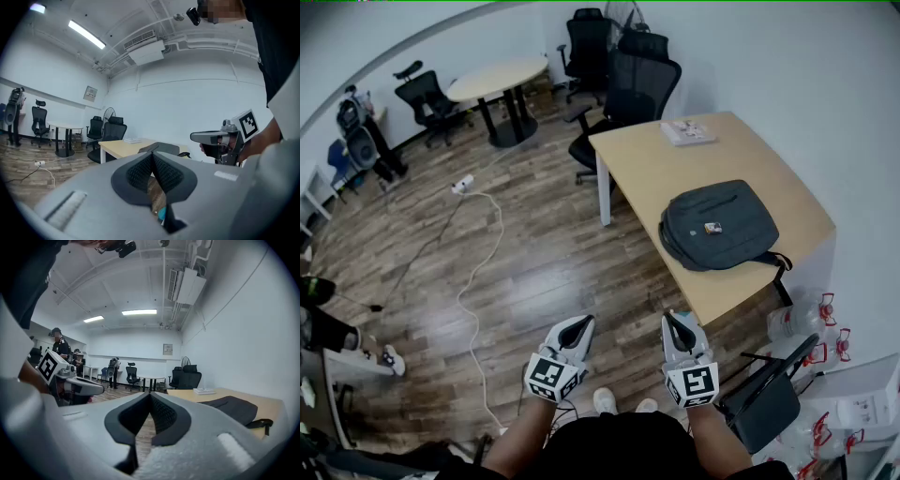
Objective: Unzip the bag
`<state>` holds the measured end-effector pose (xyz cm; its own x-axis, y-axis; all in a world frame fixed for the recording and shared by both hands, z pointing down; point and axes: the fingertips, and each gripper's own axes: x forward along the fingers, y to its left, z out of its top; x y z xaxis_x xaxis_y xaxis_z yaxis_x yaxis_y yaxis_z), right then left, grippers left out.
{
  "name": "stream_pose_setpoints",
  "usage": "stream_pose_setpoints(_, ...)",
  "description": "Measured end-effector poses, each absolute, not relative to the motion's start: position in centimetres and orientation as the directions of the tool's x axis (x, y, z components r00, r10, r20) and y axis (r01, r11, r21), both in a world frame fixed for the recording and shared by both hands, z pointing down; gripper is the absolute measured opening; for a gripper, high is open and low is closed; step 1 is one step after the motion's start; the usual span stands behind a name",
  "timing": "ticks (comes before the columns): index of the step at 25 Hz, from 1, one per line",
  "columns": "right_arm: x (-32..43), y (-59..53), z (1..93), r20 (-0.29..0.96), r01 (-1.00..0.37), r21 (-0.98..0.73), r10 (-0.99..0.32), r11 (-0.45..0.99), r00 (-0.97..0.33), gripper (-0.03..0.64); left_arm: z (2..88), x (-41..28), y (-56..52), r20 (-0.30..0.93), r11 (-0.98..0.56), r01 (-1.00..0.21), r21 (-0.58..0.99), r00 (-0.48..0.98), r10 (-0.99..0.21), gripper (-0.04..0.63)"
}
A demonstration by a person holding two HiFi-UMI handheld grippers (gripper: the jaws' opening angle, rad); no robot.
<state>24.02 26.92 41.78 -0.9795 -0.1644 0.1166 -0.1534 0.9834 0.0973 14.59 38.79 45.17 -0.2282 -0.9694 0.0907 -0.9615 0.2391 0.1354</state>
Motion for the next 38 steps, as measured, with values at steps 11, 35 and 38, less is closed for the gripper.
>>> stream_pose_setpoints(11, 22.8, 26.9, 42.2, 0.100, -0.185, 0.116, -0.197, 0.976, -0.975, 0.002, 45.3, 13.0, 39.1, 0.092, 0.234, -0.965, 0.117, -0.224, -0.970, 0.018)
stream_pose_setpoints(35, 8.5, 10.0, 44.6, 0.182, -0.184, 0.115, -0.203, 0.976, -0.962, 0.003, 47.0, -0.4, 21.4, 0.185, 0.148, -0.984, 0.098, -0.128, -0.974, 0.018)
stream_pose_setpoints(38, 7.4, 7.6, 44.8, 0.192, -0.194, 0.112, -0.213, 0.975, -0.958, 0.003, 47.0, -1.9, 19.0, 0.188, 0.140, -0.985, 0.101, -0.120, -0.975, 0.018)
